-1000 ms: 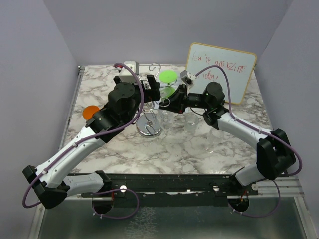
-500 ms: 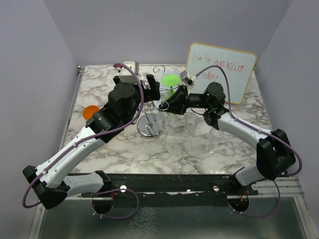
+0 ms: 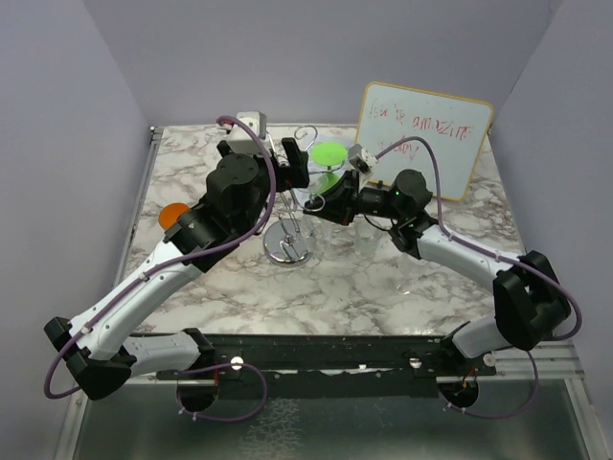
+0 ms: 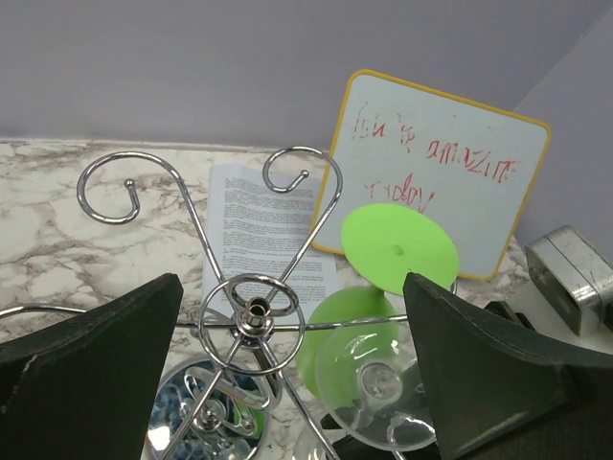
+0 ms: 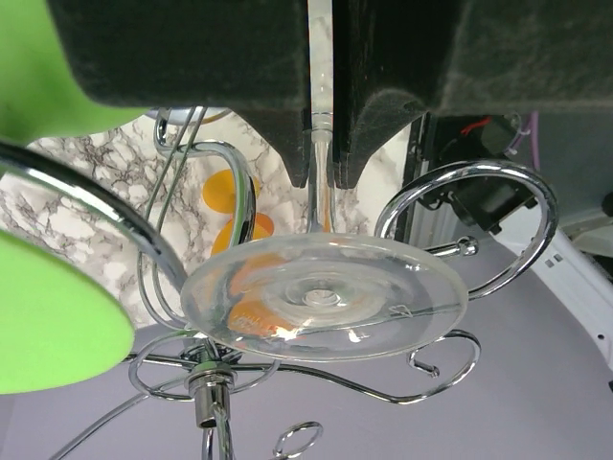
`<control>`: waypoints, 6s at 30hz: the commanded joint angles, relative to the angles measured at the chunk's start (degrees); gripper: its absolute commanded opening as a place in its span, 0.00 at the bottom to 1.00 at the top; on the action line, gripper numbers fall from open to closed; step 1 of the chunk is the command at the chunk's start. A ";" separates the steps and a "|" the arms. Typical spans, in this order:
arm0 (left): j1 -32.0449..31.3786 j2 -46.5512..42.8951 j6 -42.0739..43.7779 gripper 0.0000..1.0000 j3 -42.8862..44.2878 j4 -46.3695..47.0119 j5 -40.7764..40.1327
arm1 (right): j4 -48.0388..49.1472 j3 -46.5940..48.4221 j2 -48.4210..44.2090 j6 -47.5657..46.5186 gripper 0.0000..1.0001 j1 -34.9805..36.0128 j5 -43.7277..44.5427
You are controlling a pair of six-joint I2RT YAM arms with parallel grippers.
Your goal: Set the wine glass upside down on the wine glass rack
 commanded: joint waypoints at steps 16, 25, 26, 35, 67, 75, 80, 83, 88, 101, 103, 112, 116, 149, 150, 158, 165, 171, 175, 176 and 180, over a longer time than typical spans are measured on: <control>0.67 4.91 0.33 0.99 5.32 -0.20 -1.67 | 9.10 -5.14 -5.75 -2.27 0.01 4.64 14.13; 1.15 4.45 0.04 0.99 4.96 -0.23 -1.32 | 8.33 -4.49 -5.33 -1.65 0.01 5.17 11.79; 1.19 4.43 0.04 0.99 4.92 -0.23 -1.24 | 8.33 -4.38 -5.16 -1.40 0.01 5.30 11.36; 1.52 4.05 -0.22 0.99 4.70 -0.23 -0.89 | 6.67 -2.81 -4.77 -0.56 0.01 5.53 5.44; 1.97 1.11 0.04 0.99 3.23 -0.36 0.83 | 5.67 -8.79 -11.83 -2.19 0.04 5.79 16.34; 1.97 0.25 0.22 0.99 3.15 -0.69 0.99 | 2.72 -9.36 -10.11 -0.69 0.19 5.79 19.97; 2.07 0.87 0.39 0.99 4.03 -0.66 1.80 | 2.68 -9.97 -9.98 -0.18 0.29 5.79 20.16; 2.07 0.88 0.48 0.99 4.02 -0.73 2.05 | 1.46 -9.96 -10.26 -0.80 0.38 5.79 19.99; 2.23 0.38 1.14 0.99 4.15 -1.20 2.68 | -1.34 -9.82 -11.25 -1.29 0.52 5.79 20.06; 3.39 -2.11 7.75 0.99 7.42 -8.59 -6.55 | -14.77 -10.44 -22.63 -3.05 0.69 5.79 20.03; 4.90 -1.09 8.53 0.99 9.29 -10.26 -7.29 | -16.86 -11.09 -25.32 -3.50 0.69 5.79 20.38; 24.84 7.71 6.60 0.99 18.09 -17.37 5.55 | -26.09 -11.84 -35.30 -4.76 0.70 5.79 24.22; 35.38 12.08 5.22 0.97 21.23 -20.77 12.23 | -31.23 -9.65 -38.01 -3.63 0.69 5.79 29.30; 54.09 -1.66 -12.25 0.55 -21.89 -17.88 9.16 | -43.97 2.71 -33.95 -0.52 0.58 5.79 55.14; 54.10 -1.65 -11.60 0.54 -22.32 -16.93 10.01 | -44.04 2.69 -34.02 -0.52 0.58 5.79 55.25; 54.18 0.85 -9.95 0.25 -22.72 -15.41 10.55 | -44.04 3.75 -34.44 -0.62 0.58 5.79 55.67; 54.14 1.67 -6.99 0.00 -20.79 -15.47 6.69 | -44.05 6.62 -34.36 -1.65 0.58 5.79 55.58; 54.18 0.92 -3.52 0.00 -14.21 -17.38 -1.62 | -41.49 9.51 -33.53 -2.37 0.59 5.79 56.71; 54.19 0.51 -2.60 0.00 -7.32 -17.70 -1.59 | -41.98 13.85 -30.69 -2.96 0.61 5.79 56.38; 54.19 0.43 -2.05 0.00 -5.31 -17.84 -0.94 | -42.40 15.19 -29.72 -2.97 0.62 5.79 56.17; 54.16 0.58 -1.20 0.00 4.50 -17.71 3.61 | -43.44 20.03 -25.79 -2.29 0.66 5.79 53.94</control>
